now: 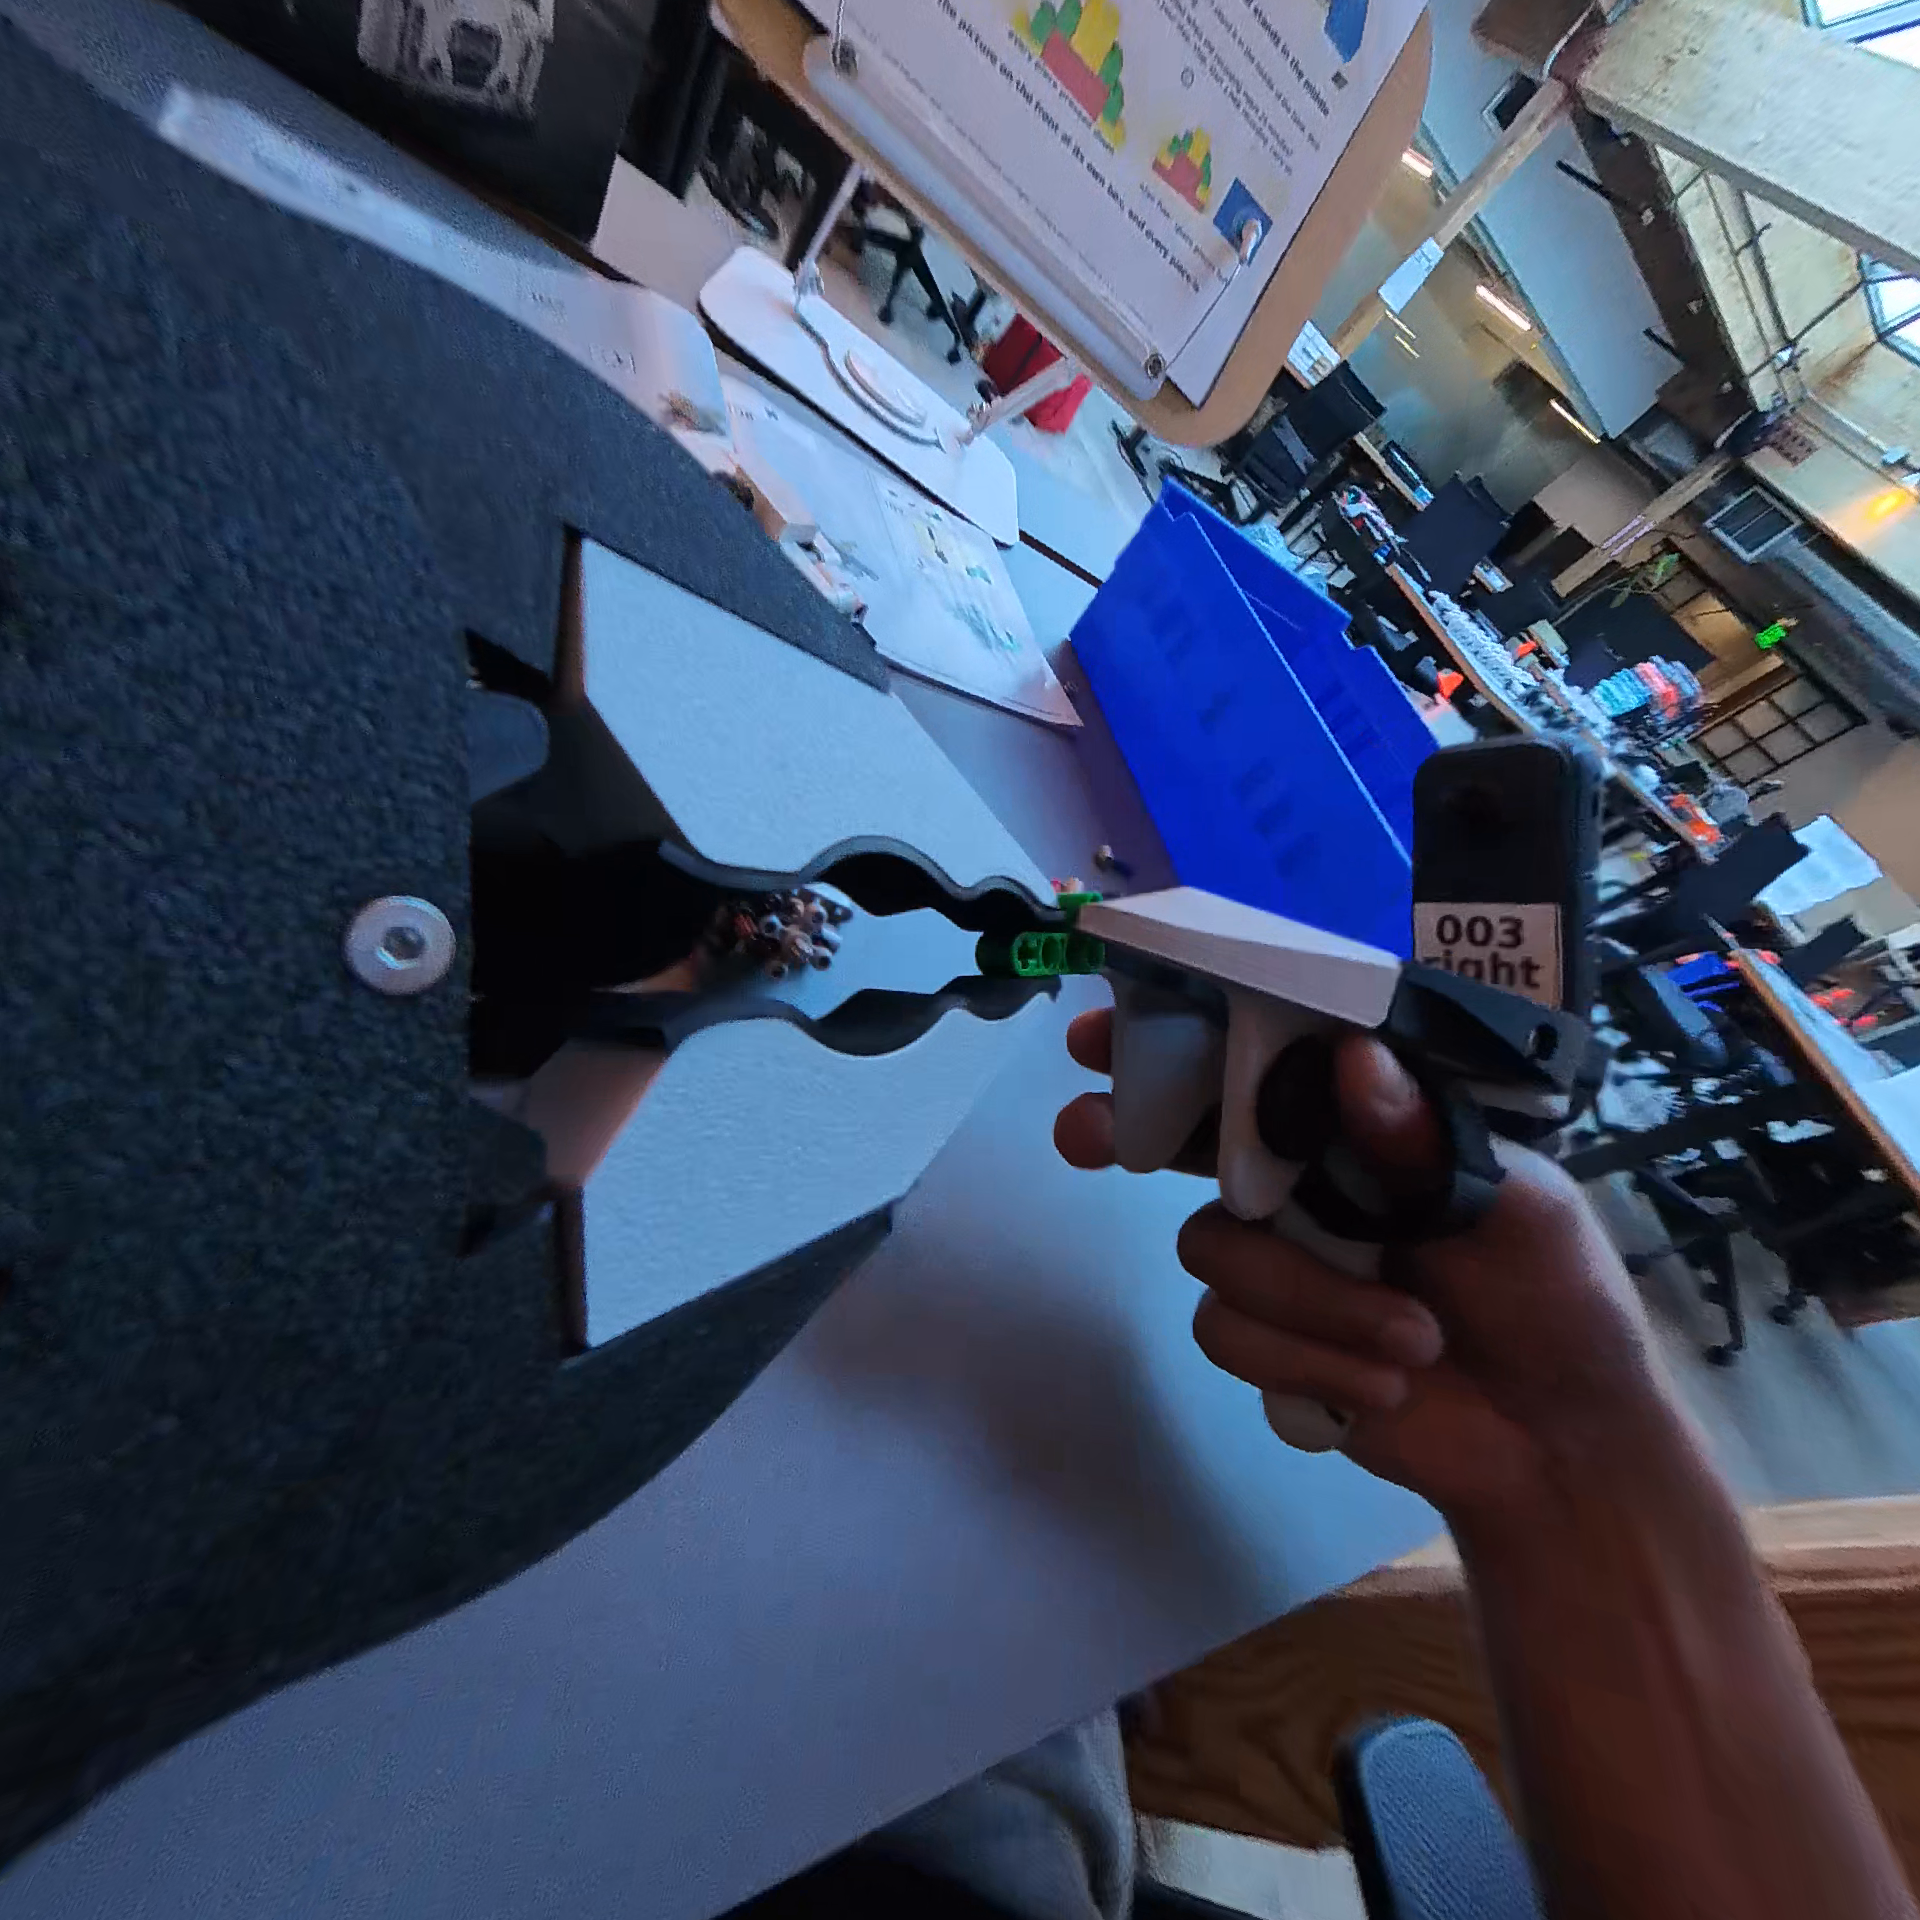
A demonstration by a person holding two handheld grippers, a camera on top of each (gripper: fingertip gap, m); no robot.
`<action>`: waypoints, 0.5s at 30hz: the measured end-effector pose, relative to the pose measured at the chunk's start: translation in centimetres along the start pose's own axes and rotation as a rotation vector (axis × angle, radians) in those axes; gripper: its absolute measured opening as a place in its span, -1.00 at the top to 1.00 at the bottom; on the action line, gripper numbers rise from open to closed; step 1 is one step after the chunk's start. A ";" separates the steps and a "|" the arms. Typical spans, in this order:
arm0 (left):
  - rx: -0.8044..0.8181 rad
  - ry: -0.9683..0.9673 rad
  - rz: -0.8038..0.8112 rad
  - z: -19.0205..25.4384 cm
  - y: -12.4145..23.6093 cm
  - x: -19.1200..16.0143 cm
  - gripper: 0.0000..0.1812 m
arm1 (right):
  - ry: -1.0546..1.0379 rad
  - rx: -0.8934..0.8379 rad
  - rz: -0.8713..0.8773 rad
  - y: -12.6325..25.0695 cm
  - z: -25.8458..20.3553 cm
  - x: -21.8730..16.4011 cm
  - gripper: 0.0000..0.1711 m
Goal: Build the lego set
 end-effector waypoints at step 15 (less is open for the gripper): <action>0.013 0.101 0.162 -0.6 1.2 1.0 0.94 | -0.071 0.223 0.041 -0.7 -1.1 -0.9 0.92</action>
Point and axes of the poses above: each gripper's, where its closed fingertips meet, y back along the fingers, x out of its top, z = x × y across the jaws, the point moved 7 cm from there along y, back along the fingers, and after that the axes turned 14 degrees about -y, right-handed, at the moved point
